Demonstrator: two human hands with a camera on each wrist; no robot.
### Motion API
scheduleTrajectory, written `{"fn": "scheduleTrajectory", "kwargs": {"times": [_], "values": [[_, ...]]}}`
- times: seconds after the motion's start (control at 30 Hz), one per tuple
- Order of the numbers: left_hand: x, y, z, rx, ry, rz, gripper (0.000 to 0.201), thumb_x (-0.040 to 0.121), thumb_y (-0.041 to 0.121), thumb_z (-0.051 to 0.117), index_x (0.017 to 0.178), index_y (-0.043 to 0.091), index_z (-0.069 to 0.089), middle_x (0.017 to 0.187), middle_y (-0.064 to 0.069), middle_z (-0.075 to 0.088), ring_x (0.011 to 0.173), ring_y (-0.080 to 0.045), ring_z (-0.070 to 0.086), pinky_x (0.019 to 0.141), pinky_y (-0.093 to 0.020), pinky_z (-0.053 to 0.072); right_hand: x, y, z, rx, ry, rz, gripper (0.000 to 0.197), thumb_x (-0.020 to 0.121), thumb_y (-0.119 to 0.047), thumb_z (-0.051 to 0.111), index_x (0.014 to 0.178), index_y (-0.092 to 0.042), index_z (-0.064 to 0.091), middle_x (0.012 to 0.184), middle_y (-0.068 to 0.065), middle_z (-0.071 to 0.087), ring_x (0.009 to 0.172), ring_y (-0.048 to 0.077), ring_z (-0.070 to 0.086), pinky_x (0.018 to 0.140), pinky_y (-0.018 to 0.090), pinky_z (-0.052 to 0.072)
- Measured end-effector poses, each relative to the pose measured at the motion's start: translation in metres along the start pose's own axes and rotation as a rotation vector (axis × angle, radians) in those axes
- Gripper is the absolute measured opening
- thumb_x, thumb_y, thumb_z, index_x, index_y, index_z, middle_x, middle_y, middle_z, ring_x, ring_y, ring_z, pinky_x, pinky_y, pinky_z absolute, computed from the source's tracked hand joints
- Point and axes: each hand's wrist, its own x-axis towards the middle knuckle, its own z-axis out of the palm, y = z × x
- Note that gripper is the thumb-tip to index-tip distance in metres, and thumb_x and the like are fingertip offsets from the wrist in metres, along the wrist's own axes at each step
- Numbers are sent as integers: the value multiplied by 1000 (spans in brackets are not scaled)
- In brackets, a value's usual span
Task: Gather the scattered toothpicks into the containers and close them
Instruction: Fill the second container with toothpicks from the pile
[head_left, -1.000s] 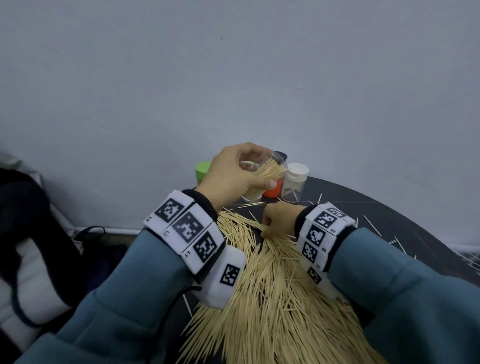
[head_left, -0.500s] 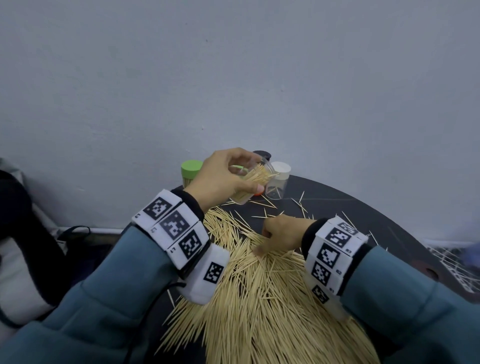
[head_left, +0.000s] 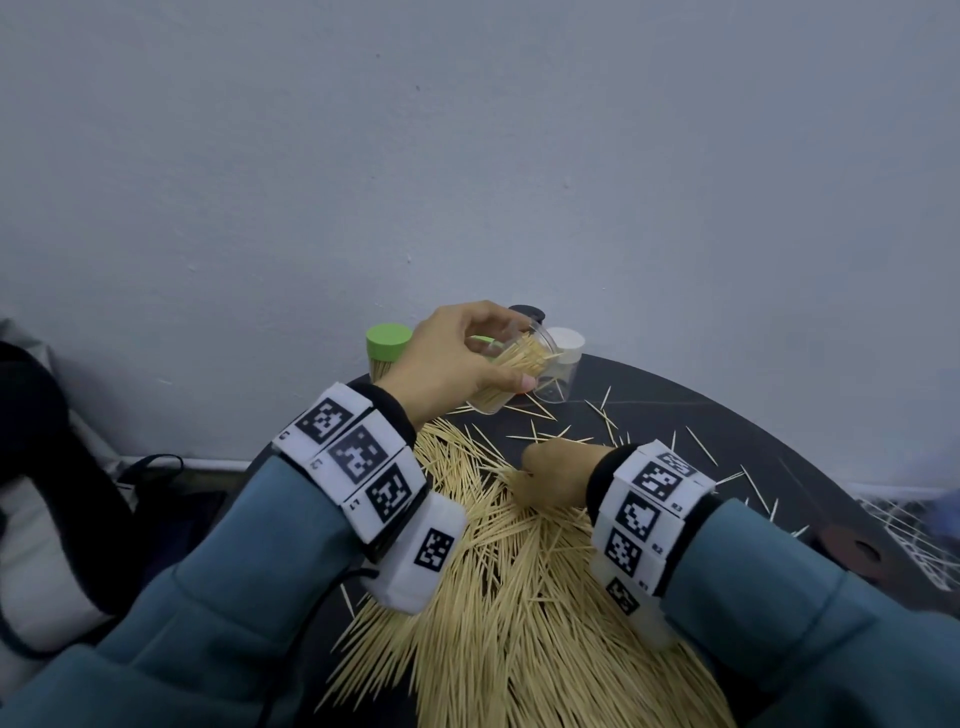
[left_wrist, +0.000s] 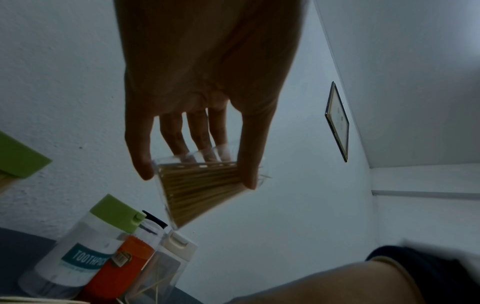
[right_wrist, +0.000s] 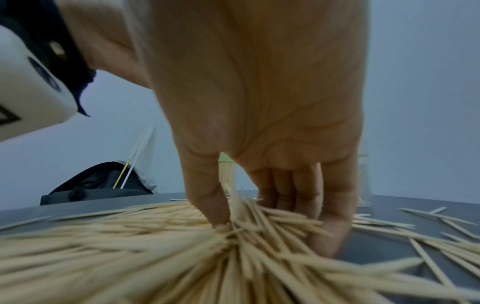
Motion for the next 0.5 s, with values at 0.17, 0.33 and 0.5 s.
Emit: {"fn": "scheduleTrajectory", "kwargs": {"times": [0.17, 0.33, 0.5], "values": [[1, 0, 0, 0, -5, 7, 55, 66, 6, 83, 116, 19, 64, 113, 4, 65, 97, -10, 61, 68, -8, 48, -4, 1, 0, -31, -17, -34, 35, 99, -18, 36, 123, 4, 49, 129, 16, 53, 118, 29, 50, 92, 31, 40], [0, 0, 0, -13, -11, 9, 52, 66, 5, 83, 112, 22, 65, 111, 4, 65, 94, -9, 59, 66, -8, 48, -2, 14, -1, 60, -6, -55, 34, 100, -12, 32, 68, -12, 42, 79, 4, 49, 69, 16, 46, 73, 27, 34], [0, -2, 2, -9, -8, 2, 48, 65, 4, 83, 103, 27, 64, 109, 4, 66, 95, -10, 62, 75, -16, 50, -2, 40, 1, 474, 27, -80, 20, 100, -8, 35, 86, -5, 50, 85, 5, 56, 76, 15, 52, 63, 18, 41]]}}
